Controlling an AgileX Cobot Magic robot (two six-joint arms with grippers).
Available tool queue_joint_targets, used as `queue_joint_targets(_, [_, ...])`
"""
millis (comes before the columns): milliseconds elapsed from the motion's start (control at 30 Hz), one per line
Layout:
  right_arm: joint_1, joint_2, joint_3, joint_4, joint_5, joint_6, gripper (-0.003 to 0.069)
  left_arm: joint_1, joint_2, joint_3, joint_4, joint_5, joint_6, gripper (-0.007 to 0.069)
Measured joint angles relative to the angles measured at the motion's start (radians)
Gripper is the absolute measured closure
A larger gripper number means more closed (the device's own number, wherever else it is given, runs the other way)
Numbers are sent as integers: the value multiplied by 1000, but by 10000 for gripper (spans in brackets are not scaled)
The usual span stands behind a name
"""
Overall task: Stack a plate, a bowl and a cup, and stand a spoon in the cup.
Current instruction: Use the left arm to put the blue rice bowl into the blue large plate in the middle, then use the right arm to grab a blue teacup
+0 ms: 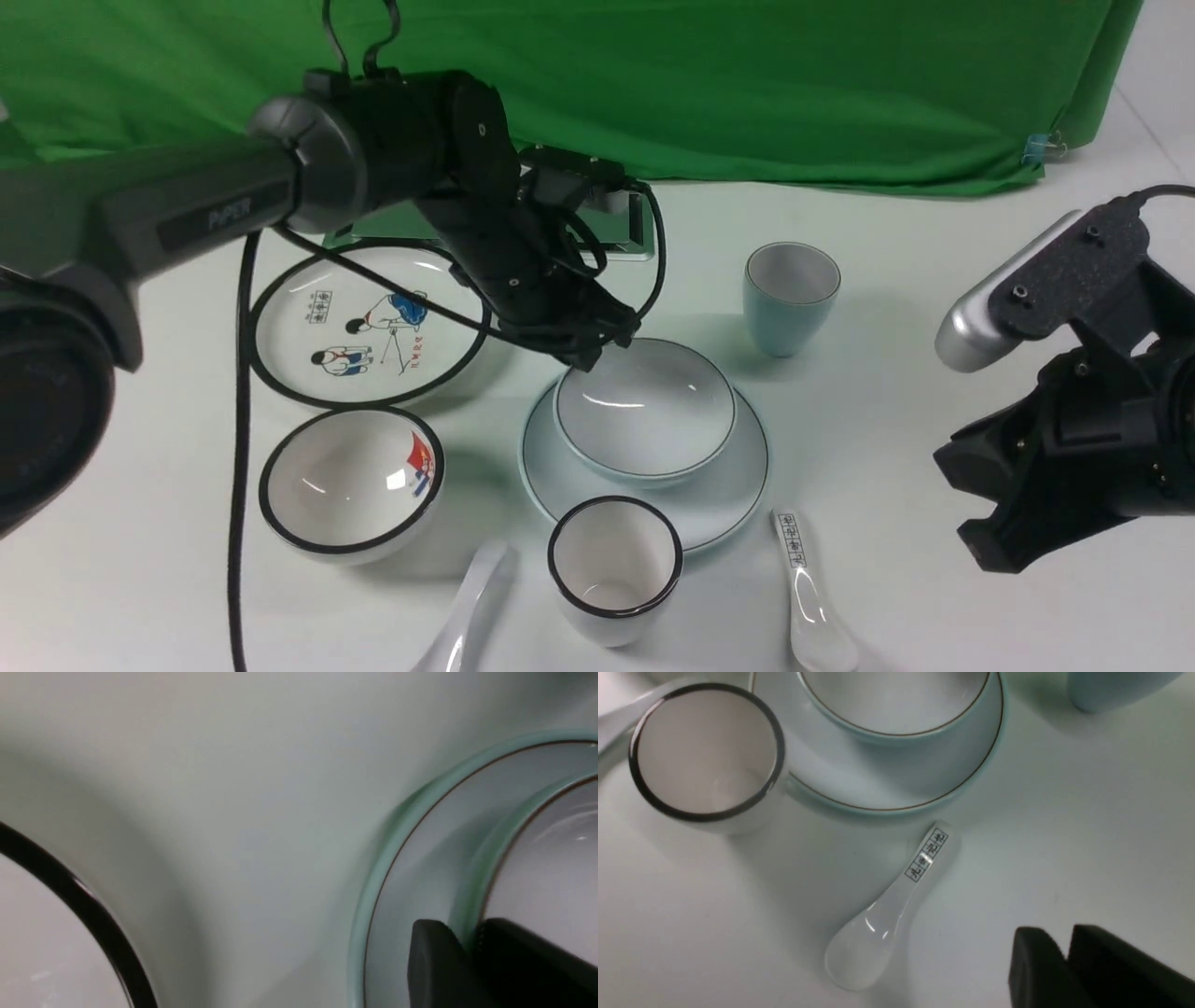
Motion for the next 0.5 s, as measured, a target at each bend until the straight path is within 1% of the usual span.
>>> queue_joint_targets(33, [0, 8, -22, -10, 18, 18, 473, 0, -3, 0, 1, 1, -9, 484])
queue_joint_targets(133, [0, 54, -120, -63, 85, 68, 342, 0, -23, -1, 12, 4, -16, 345])
queue_joint_targets(200, [-5, 88, -184, -86, 104, 74, 279, 0, -47, -13, 24, 23, -19, 280])
queue_joint_targets(267, [-28, 138, -255, -93, 111, 81, 224, 0, -85, -38, 57, 56, -47, 220])
queue_joint_targets(300, [-32, 149, -262, -94, 113, 82, 216, 0, -94, -41, 62, 62, -52, 211])
queue_joint_targets(333, [-52, 179, -297, -96, 114, 85, 204, 0, -120, -55, 93, 78, -73, 198])
queue_joint_targets(367, [-98, 231, -356, -97, 114, 89, 195, 0, -171, -71, 161, 97, -115, 195])
queue_joint_targets(433, [-140, 297, -412, -97, 112, 91, 193, 0, -235, -77, 240, 115, -152, 216])
queue_joint_targets(500, [-183, 380, -475, -100, 111, 96, 193, 0, -308, -75, 328, 130, -199, 272])
